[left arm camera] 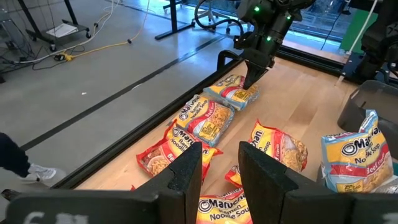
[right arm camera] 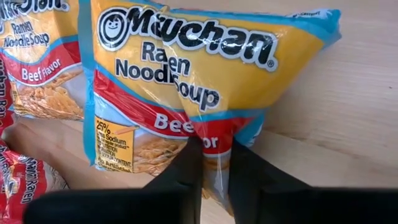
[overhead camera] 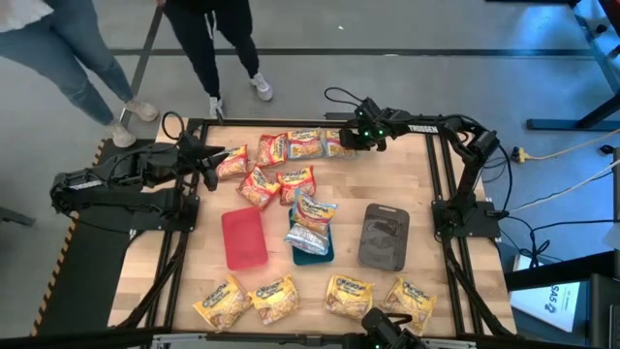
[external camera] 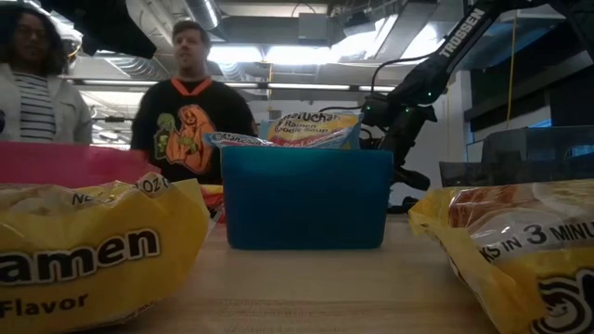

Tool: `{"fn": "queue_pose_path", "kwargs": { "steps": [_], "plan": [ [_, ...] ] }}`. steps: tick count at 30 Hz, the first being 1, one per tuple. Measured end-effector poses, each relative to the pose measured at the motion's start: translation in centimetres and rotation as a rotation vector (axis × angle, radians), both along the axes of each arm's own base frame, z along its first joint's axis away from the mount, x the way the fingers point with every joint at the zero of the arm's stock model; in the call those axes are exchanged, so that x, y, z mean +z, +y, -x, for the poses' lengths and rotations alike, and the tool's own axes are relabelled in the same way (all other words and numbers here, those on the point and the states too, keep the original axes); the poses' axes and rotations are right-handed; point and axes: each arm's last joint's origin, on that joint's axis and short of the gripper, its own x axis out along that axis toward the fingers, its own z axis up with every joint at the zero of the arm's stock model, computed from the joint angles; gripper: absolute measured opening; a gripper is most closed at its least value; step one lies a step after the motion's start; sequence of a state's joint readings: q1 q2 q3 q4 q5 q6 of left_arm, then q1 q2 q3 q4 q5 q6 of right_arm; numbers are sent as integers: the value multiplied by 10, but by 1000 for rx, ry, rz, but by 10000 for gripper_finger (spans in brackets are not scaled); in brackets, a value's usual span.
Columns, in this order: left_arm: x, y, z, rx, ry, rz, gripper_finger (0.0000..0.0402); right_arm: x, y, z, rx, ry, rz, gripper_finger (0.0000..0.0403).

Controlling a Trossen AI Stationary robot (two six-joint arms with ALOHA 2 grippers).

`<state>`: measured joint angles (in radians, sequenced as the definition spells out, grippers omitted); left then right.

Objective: Sort Maruchan noodles
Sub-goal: Put the blue noodle pack into the blue bin

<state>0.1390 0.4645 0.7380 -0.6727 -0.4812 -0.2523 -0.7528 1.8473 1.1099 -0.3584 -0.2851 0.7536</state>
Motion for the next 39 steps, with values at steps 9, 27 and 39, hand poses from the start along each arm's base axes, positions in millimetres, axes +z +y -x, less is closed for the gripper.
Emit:
{"fn": "queue_pose_path", "kwargs": {
  "steps": [9, 27, 39],
  "plan": [
    [0, 0, 0, 1, 0, -1, 99, 3, 0, 1, 4, 6, 17, 50],
    [0, 1, 1, 28, 4, -15, 99, 53, 12, 15, 10, -25, 142, 8],
    [0, 1, 1, 28, 4, -14, 99, 52, 13, 16, 34, -11, 140, 2]
  ]
}}
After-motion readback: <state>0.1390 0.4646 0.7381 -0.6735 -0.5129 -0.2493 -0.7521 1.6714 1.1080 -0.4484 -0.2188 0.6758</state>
